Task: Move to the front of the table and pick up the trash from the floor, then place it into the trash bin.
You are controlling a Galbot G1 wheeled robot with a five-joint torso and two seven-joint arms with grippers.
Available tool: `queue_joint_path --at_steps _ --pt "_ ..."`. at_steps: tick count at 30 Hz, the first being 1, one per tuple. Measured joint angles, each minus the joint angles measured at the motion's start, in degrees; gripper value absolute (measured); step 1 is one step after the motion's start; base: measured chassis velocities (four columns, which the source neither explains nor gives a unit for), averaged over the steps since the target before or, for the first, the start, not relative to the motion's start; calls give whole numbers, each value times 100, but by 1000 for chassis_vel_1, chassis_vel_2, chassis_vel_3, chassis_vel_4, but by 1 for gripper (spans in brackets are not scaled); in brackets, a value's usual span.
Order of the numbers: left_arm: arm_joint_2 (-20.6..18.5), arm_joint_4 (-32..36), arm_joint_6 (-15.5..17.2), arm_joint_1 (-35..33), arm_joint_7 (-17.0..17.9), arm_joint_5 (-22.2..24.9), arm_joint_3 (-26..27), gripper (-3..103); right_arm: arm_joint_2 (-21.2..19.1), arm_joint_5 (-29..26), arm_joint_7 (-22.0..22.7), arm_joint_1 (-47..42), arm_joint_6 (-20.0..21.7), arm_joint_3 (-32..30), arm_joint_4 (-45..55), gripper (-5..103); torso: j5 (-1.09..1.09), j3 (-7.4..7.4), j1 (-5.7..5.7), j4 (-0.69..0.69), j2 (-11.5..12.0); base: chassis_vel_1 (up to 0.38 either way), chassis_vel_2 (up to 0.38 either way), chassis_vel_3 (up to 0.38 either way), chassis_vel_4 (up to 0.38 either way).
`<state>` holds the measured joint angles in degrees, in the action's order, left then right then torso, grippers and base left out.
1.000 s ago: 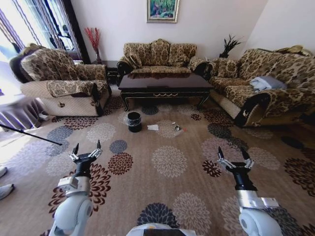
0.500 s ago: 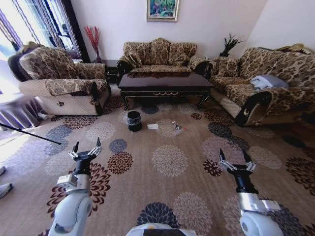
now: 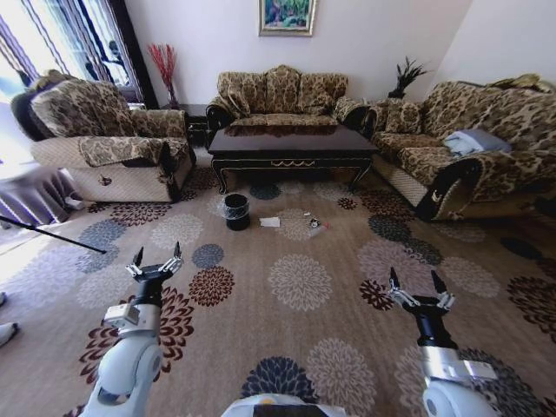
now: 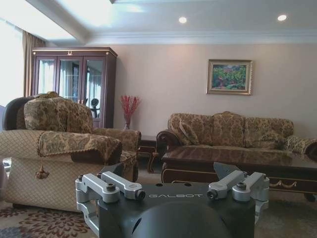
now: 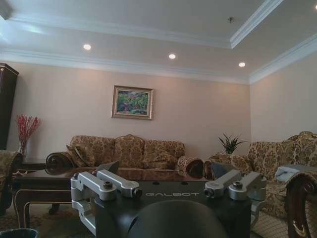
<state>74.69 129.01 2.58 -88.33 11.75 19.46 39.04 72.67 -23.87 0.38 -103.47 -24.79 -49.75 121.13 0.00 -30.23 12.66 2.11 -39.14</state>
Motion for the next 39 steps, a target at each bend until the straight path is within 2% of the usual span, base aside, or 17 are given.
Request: queue_joint_path --at_steps 12,14,17,22,29,32,34,39 --pt "69 -13 -41 -84 -55 -48 -115 100 -83 158 60 5 60 -69 21 100 0 183 -124 0 306 0 0 0 0" --pt "74 17 -42 -90 -72 5 -148 100 -100 154 67 3 61 -85 33 100 0 202 -134 0 335 0 0 0 0" --pt "40 129 -35 -126 -174 337 -279 100 -133 163 147 13 74 -96 61 100 1 262 -176 0 439 0 0 0 0" --pt "27 83 -133 -137 -311 80 -289 100 -155 251 152 11 100 -64 72 100 0 322 -209 0 531 0 0 0 0" --pt "79 110 -134 -196 -344 67 -318 100 -249 521 318 -156 518 -27 229 100 0 428 -275 0 701 0 0 0 0" --pt "89 170 -62 -221 -329 200 -348 100 -333 328 392 -218 683 9 395 100 1 479 -304 0 784 0 0 0 0" --pt "91 153 -125 -230 -386 9 -334 100 -394 187 461 -261 765 23 531 100 1 515 -325 0 841 0 0 0 0" --pt "124 154 -144 -247 -413 -68 -349 100 -531 73 548 -316 848 -8 751 100 0 595 -369 0 964 0 0 0 0"
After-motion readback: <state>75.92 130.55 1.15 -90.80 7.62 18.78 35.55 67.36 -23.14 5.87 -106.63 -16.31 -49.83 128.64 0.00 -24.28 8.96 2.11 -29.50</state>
